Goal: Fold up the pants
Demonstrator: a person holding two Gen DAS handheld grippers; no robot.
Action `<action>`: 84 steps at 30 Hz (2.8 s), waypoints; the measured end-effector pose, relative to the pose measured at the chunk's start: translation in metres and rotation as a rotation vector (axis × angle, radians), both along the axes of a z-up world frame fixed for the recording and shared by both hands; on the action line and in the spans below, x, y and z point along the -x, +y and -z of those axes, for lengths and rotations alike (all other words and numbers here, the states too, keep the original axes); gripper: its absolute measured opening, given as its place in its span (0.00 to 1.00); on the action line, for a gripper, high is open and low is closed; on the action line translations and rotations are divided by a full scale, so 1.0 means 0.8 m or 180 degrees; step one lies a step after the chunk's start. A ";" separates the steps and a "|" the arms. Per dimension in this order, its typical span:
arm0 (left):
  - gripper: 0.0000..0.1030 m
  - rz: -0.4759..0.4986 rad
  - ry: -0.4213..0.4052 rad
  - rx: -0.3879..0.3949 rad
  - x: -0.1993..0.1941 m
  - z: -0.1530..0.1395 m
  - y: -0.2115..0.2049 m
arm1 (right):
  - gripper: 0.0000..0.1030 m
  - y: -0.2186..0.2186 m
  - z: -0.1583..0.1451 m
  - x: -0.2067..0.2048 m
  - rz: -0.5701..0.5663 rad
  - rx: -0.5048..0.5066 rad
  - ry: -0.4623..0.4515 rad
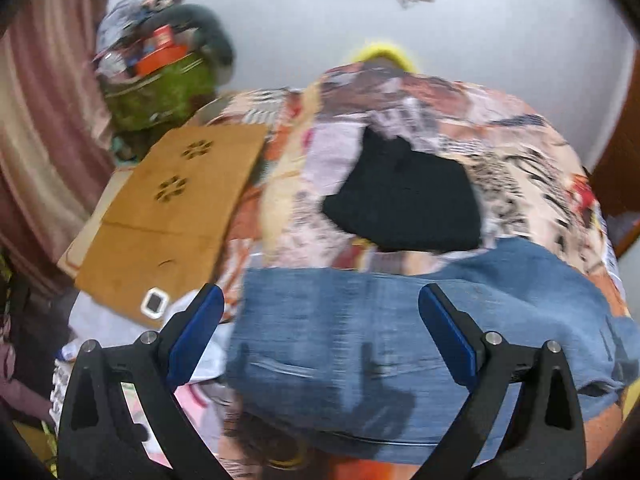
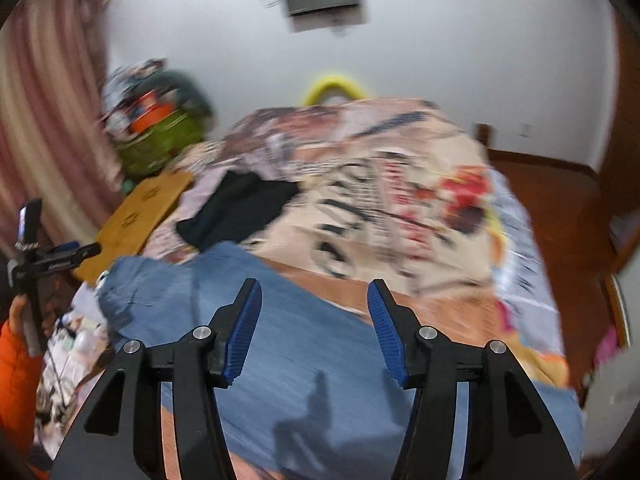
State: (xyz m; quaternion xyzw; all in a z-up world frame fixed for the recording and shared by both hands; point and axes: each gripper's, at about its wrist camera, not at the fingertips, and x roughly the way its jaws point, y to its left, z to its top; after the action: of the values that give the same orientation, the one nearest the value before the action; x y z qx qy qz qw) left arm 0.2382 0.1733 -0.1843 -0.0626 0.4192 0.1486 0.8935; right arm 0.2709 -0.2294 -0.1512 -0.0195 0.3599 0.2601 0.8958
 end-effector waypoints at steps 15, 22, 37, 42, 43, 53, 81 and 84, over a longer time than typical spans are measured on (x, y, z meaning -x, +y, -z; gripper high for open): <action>0.96 -0.0218 0.0589 0.0782 -0.042 0.125 0.113 | 0.50 0.195 0.092 -0.117 -0.0772 0.0564 0.0534; 0.95 -0.0007 0.0850 0.1005 -0.066 0.176 0.093 | 0.50 0.228 0.139 -0.157 -0.0824 0.0657 0.0934; 0.47 0.0221 0.0837 0.0354 -0.023 0.177 0.063 | 0.06 0.239 0.142 -0.149 -0.0791 0.0840 0.0603; 0.53 -0.0028 0.0711 0.0534 -0.001 0.158 0.078 | 0.12 0.235 0.129 -0.138 -0.0750 0.0883 0.0666; 0.55 -0.0054 0.0702 0.0537 0.003 0.152 0.079 | 0.18 0.231 0.122 -0.134 -0.0764 0.0850 0.0694; 1.00 -0.0194 0.0413 0.0606 0.068 0.104 0.078 | 0.42 0.187 0.076 -0.052 -0.0953 0.0741 0.0501; 0.16 -0.0468 0.0109 0.1183 0.093 0.094 0.064 | 0.44 0.137 0.113 0.052 -0.1103 0.0822 0.0591; 0.16 -0.0492 0.0143 0.1328 0.102 0.098 0.076 | 0.44 0.136 0.109 0.052 -0.1128 0.0834 0.0633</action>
State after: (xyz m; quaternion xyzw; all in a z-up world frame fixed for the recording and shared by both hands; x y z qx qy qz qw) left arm 0.1569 0.2341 -0.2626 -0.2746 0.4546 0.1281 0.8376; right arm 0.2296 -0.1204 -0.2387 -0.1726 0.4680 0.3649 0.7861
